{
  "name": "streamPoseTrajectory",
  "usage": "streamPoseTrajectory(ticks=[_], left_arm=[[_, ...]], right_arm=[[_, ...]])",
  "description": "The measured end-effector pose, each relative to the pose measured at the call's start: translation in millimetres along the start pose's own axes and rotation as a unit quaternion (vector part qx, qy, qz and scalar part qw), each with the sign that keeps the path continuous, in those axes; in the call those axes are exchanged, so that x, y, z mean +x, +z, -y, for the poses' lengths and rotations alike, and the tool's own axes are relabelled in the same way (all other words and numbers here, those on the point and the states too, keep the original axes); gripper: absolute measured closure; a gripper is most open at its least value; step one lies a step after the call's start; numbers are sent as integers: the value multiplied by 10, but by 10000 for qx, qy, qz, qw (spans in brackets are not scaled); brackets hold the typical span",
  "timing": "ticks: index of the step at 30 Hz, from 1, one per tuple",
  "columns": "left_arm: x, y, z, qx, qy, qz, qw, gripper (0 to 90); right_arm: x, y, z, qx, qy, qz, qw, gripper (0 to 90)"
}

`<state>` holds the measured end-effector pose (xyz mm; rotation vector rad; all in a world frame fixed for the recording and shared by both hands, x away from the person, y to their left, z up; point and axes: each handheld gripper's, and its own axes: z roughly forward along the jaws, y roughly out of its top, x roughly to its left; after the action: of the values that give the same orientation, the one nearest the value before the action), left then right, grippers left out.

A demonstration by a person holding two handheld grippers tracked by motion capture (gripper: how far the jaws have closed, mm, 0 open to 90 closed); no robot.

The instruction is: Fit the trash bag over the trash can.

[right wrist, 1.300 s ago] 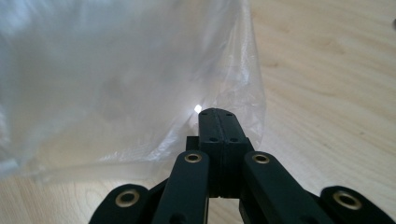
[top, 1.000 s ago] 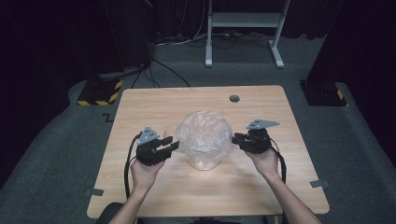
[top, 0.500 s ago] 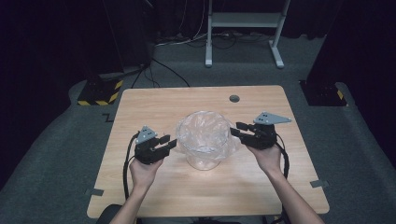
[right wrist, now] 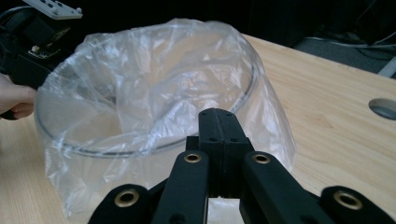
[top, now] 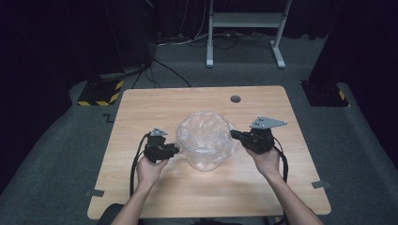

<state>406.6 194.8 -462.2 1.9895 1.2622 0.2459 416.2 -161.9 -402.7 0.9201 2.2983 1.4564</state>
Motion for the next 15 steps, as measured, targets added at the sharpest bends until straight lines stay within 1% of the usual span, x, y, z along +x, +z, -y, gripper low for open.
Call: streamPoseTrajectory(ticks=[3,5,6,7,8,9,10,12,13,14,15], left_arm=[[-24,-53,-18,-166,-57,-8,9998,577],[-35,-104,-18,-258,-79,-50,9996,542],[-35,-104,-18,-258,-79,-50,9996,529],[-46,-165,-5,-374,-124,-31,9992,514],[-52,-203,5,-418,-131,-22,9990,510],[-52,-203,5,-418,-131,-22,9990,502],[-64,-279,27,-540,-120,-33,9985,494],[-67,-350,47,-680,-133,-94,9975,461],[-67,-350,47,-680,-133,-94,9975,454],[-68,-412,59,-843,-165,-82,9963,453],[-68,-437,60,-914,-158,-93,9956,450]], right_arm=[[8,-5,11,-7,-8,5,10000,900],[26,-17,3,-43,-28,20,10000,890],[29,-22,0,-66,-32,24,10000,871],[31,-33,-6,-106,-34,38,9999,855],[31,-40,-11,-131,-31,44,9999,845],[31,-40,-11,-131,-31,44,9999,845],[28,-54,-26,-199,-44,27,9998,809],[27,-56,-39,-246,-39,30,9997,770],[27,-52,-47,-260,-32,36,9997,758],[26,-43,-57,-273,-43,35,9996,747],[29,-37,-64,-274,-39,33,9996,736]])
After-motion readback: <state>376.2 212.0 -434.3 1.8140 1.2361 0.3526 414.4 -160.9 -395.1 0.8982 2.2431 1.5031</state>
